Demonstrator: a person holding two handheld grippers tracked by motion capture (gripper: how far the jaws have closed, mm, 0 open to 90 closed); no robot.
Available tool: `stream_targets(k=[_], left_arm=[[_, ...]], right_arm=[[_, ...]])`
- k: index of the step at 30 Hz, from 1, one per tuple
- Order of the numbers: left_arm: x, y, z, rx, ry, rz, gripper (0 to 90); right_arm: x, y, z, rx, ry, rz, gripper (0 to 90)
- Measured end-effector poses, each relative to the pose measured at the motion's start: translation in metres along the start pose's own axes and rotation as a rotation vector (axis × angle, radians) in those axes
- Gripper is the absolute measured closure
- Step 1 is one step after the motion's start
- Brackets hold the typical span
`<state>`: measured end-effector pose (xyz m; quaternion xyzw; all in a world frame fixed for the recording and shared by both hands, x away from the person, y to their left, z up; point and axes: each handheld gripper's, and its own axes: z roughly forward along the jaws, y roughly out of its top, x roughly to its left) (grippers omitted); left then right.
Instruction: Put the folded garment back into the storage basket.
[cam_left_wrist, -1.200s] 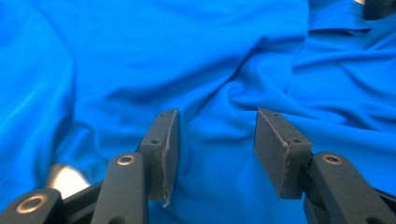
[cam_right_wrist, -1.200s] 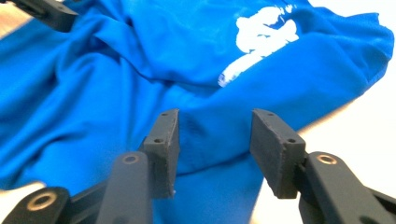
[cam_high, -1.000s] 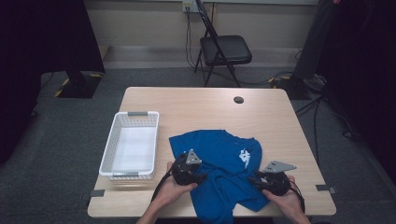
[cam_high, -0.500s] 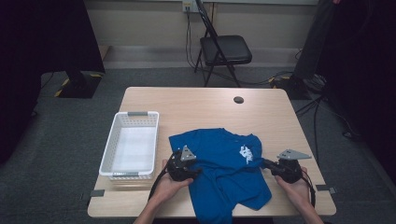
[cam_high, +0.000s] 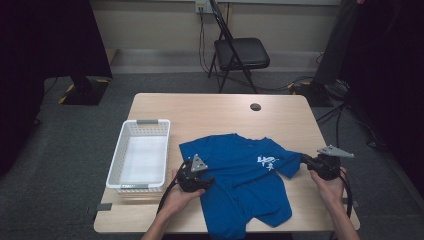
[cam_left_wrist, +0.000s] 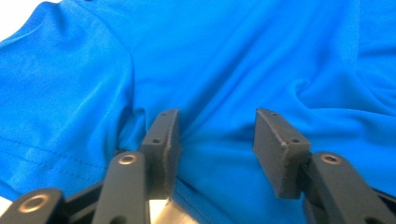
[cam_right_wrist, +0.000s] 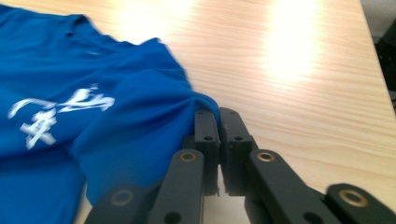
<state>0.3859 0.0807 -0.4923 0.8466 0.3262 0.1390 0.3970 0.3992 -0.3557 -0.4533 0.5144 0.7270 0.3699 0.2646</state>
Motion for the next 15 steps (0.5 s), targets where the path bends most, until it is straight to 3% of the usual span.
stream_targets(k=[2,5,7,8,11,12,15], left_arm=[[0.001,0.000,0.000,0.000,0.006,-0.005,50.3],[-0.002,0.002,-0.002,0.028,0.026,-0.018,50.0],[-0.004,0.003,-0.003,0.017,0.021,-0.032,48.2],[-0.005,0.004,-0.004,0.012,0.011,-0.035,48.2],[-0.013,0.007,-0.007,-0.005,-0.024,-0.030,47.3],[-0.017,0.007,-0.007,-0.004,-0.051,-0.025,47.3],[-0.022,0.007,-0.004,0.016,-0.073,-0.014,47.3]], right_arm=[[-0.004,-0.002,0.004,0.004,-0.035,0.005,81.0],[0.000,0.000,-0.001,-0.014,-0.038,-0.008,70.8],[0.013,0.004,-0.011,-0.050,0.009,-0.034,67.6],[0.013,0.004,-0.011,-0.050,0.009,-0.034,67.6],[0.030,0.005,-0.011,-0.038,0.085,-0.070,66.5],[0.036,0.004,-0.007,-0.022,0.119,-0.085,66.8],[0.047,-0.002,0.009,0.046,0.153,-0.113,65.4]])
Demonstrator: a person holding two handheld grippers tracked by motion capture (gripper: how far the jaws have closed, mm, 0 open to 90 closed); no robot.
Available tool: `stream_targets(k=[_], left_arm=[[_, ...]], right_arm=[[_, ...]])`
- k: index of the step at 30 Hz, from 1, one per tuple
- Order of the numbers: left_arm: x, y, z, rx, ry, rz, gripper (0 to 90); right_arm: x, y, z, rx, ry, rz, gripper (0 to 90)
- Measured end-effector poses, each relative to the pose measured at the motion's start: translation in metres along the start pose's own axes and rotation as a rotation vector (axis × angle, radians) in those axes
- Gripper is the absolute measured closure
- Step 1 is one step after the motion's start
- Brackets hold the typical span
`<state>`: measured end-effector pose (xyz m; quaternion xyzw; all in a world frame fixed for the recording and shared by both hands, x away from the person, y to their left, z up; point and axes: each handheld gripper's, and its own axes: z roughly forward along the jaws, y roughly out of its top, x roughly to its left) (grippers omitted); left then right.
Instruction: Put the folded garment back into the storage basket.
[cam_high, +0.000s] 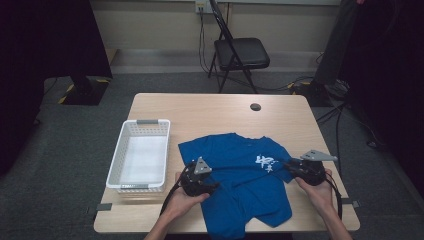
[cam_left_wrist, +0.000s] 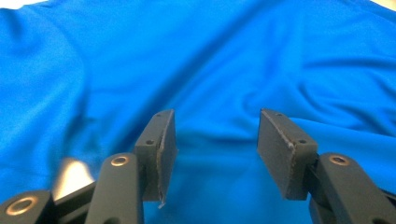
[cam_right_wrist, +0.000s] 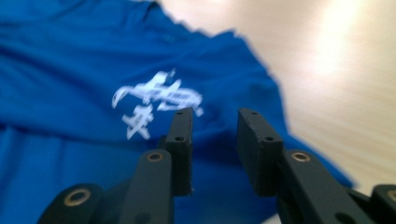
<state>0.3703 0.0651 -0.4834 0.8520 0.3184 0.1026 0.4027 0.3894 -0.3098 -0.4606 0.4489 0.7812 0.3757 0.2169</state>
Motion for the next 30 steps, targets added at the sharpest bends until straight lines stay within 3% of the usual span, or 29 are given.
stream_targets(k=[4,6,13,17,19,25,30], left_arm=[[0.003,-0.002,0.004,0.025,0.018,0.012,46.1],[0.005,-0.003,0.004,0.017,0.027,0.019,45.6],[0.014,-0.004,0.004,0.007,0.057,0.023,45.6],[0.016,-0.002,0.006,0.011,0.063,0.022,44.7],[0.020,0.000,0.007,0.019,0.067,0.020,44.1],[0.023,0.000,0.007,0.010,0.071,0.012,43.9],[0.021,0.001,0.005,0.007,0.063,-0.016,39.7]], right_arm=[[0.000,-0.007,0.013,0.065,-0.008,-0.001,58.5],[-0.003,-0.009,0.016,0.075,-0.019,0.023,51.0],[-0.012,-0.010,0.024,0.101,0.022,0.051,40.0],[-0.017,-0.009,0.026,0.102,0.036,0.051,38.7],[-0.020,-0.008,0.028,0.107,0.015,0.034,37.1],[-0.032,-0.009,0.028,0.094,-0.009,0.050,36.6],[-0.028,-0.009,0.026,0.097,-0.036,0.044,34.1]])
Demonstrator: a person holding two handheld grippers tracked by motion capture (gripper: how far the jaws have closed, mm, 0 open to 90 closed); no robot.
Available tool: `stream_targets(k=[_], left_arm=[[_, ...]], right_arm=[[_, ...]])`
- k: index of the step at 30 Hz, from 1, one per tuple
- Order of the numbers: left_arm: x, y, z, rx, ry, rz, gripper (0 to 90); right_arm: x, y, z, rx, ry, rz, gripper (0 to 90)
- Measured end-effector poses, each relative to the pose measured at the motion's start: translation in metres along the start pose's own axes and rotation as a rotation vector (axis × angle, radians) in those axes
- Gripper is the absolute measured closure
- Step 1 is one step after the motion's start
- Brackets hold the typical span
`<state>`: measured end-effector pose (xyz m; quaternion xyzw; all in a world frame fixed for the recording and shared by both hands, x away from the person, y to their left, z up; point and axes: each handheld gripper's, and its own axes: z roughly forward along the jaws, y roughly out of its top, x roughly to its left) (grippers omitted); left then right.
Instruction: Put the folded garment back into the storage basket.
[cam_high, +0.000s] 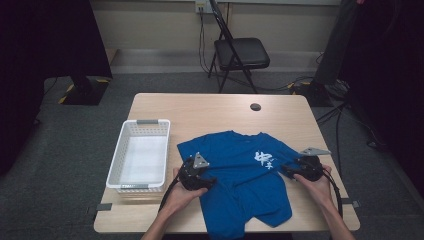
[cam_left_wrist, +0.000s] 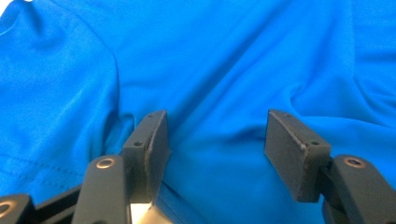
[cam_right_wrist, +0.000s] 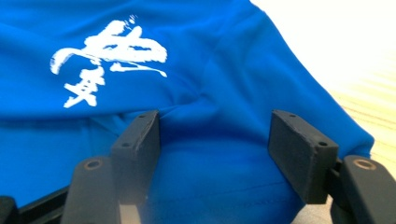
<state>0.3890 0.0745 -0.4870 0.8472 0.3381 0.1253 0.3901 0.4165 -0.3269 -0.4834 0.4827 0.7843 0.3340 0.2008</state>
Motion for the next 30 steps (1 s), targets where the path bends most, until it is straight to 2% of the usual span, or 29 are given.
stream_targets(k=[3,7,13,17,19,20,22,23,26,30], left_arm=[[-0.007,0.002,-0.010,-0.019,-0.014,0.007,39.0],[-0.023,0.004,-0.023,-0.033,-0.054,0.012,41.6],[-0.052,-0.006,-0.031,-0.018,-0.124,0.049,42.3],[-0.063,-0.011,-0.027,0.008,-0.159,0.079,42.3],[-0.065,-0.015,-0.025,0.016,-0.175,0.100,42.1],[-0.065,-0.018,-0.025,0.015,-0.168,0.119,42.0],[-0.065,-0.024,-0.024,0.044,-0.164,0.143,42.0],[-0.065,-0.027,-0.025,0.031,-0.152,0.163,42.0],[-0.058,-0.030,-0.031,0.037,-0.133,0.160,43.1],[-0.046,-0.037,-0.038,0.035,-0.113,0.141,43.1]], right_arm=[[0.007,0.002,-0.010,-0.039,0.031,-0.003,35.4],[0.029,0.000,-0.023,-0.064,0.105,-0.051,41.9],[0.066,-0.013,-0.034,-0.047,0.204,-0.135,43.7],[0.083,-0.018,-0.034,-0.034,0.245,-0.164,43.0],[0.088,-0.020,-0.030,-0.012,0.251,-0.188,42.5],[0.090,-0.022,-0.028,-0.001,0.249,-0.196,42.0],[0.091,-0.024,-0.026,0.019,0.243,-0.209,41.2],[0.090,-0.025,-0.026,0.024,0.240,-0.213,40.9],[0.087,-0.029,-0.028,0.016,0.232,-0.210,40.8],[0.080,-0.035,-0.034,0.015,0.198,-0.195,40.8]])
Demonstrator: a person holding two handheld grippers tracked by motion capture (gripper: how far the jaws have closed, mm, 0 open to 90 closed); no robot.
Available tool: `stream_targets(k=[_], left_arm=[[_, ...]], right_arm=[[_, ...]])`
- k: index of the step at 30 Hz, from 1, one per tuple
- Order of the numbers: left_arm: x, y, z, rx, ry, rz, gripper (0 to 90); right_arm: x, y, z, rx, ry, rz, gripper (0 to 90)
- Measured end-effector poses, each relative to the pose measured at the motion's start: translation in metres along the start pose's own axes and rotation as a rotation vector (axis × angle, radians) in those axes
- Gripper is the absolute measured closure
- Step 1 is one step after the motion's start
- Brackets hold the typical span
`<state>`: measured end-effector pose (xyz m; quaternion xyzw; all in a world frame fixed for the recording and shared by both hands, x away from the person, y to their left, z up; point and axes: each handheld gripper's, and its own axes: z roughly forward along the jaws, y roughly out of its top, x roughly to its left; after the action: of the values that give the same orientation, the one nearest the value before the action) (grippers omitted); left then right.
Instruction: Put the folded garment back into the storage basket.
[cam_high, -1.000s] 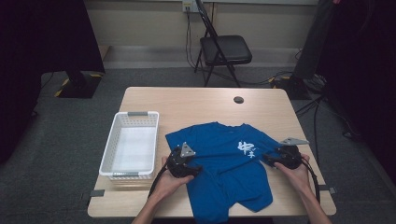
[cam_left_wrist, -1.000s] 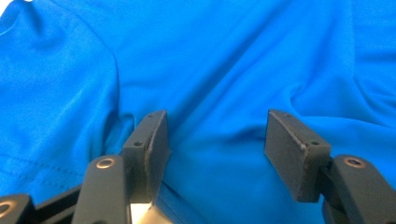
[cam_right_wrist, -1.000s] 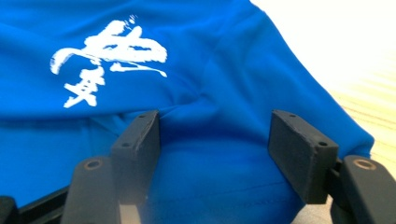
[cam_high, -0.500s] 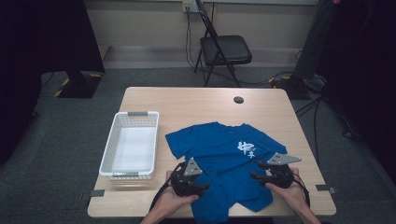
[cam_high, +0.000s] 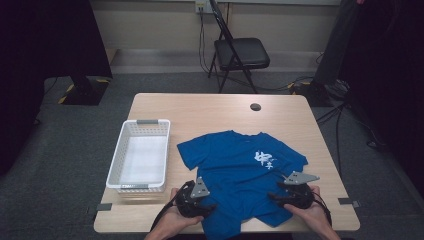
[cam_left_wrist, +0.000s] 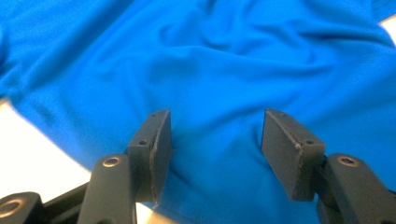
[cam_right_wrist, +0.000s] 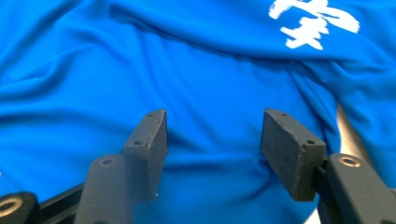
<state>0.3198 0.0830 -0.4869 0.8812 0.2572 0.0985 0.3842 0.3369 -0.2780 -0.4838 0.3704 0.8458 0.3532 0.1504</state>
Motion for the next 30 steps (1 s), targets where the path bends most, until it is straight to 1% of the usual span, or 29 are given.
stream_targets(k=[1,3,6,7,9,10,11,12,13,14,15,16,17,20,22,24,25,26,27,30], left_arm=[[0.003,-0.002,-0.002,0.001,0.005,0.003,43.1],[0.006,-0.005,-0.005,-0.003,0.010,-0.010,43.1],[0.013,-0.010,-0.010,-0.005,0.020,-0.007,43.3],[0.013,-0.011,-0.011,-0.010,0.018,-0.003,43.3],[0.012,-0.010,-0.011,-0.001,0.027,-0.009,43.2],[0.011,-0.009,-0.011,0.006,0.030,-0.011,43.2],[0.010,-0.008,-0.010,0.011,0.029,-0.016,43.3],[0.008,-0.007,-0.011,0.007,0.013,-0.031,43.2],[0.005,-0.006,-0.011,-0.002,-0.002,-0.032,43.0],[0.000,-0.004,-0.012,-0.009,-0.007,-0.026,42.5],[-0.003,-0.003,-0.013,-0.019,-0.010,-0.026,42.2],[-0.008,0.000,-0.013,-0.035,-0.026,-0.028,41.9],[-0.012,0.002,-0.013,-0.044,-0.039,-0.028,41.6],[-0.024,0.006,-0.011,-0.056,-0.063,-0.013,40.9],[-0.030,0.006,-0.008,-0.043,-0.071,0.000,40.9],[-0.035,0.004,-0.004,-0.020,-0.078,0.011,40.1],[-0.037,0.002,-0.002,-0.004,-0.075,0.017,40.0],[-0.039,0.000,0.000,0.011,-0.062,0.032,40.0],[-0.041,-0.001,-0.001,0.010,-0.054,0.049,39.8],[-0.040,-0.004,-0.006,0.019,-0.055,0.053,40.0]], right_arm=[[-0.001,-0.002,-0.002,-0.002,-0.004,-0.001,40.9],[-0.004,-0.005,-0.005,-0.003,-0.012,0.011,41.4],[-0.005,-0.008,-0.009,0.004,-0.025,0.013,41.3],[-0.004,-0.009,-0.010,0.002,-0.027,0.013,41.1],[-0.002,-0.010,-0.011,0.003,-0.025,0.011,40.1],[0.000,-0.010,-0.011,0.005,-0.020,0.014,36.8],[0.002,-0.010,-0.012,-0.002,-0.017,0.017,36.6],[0.005,-0.010,-0.014,-0.015,-0.009,0.010,36.6],[0.009,-0.009,-0.016,-0.030,0.005,0.002,36.6],[0.014,-0.008,-0.019,-0.052,0.019,-0.004,36.3],[0.018,-0.008,-0.022,-0.066,0.041,-0.011,36.2],[0.022,-0.008,-0.024,-0.071,0.058,-0.013,35.8],[0.027,-0.009,-0.025,-0.069,0.085,-0.020,34.8],[0.040,-0.014,-0.023,-0.042,0.113,-0.048,33.3],[0.045,-0.014,-0.023,-0.040,0.120,-0.059,33.0],[0.046,-0.014,-0.021,-0.033,0.116,-0.066,32.1],[0.047,-0.015,-0.020,-0.022,0.113,-0.070,32.0],[0.047,-0.016,-0.018,-0.005,0.106,-0.078,32.0],[0.048,-0.017,-0.017,-0.004,0.091,-0.094,31.9],[0.051,-0.019,-0.019,-0.001,0.086,-0.100,32.0]])
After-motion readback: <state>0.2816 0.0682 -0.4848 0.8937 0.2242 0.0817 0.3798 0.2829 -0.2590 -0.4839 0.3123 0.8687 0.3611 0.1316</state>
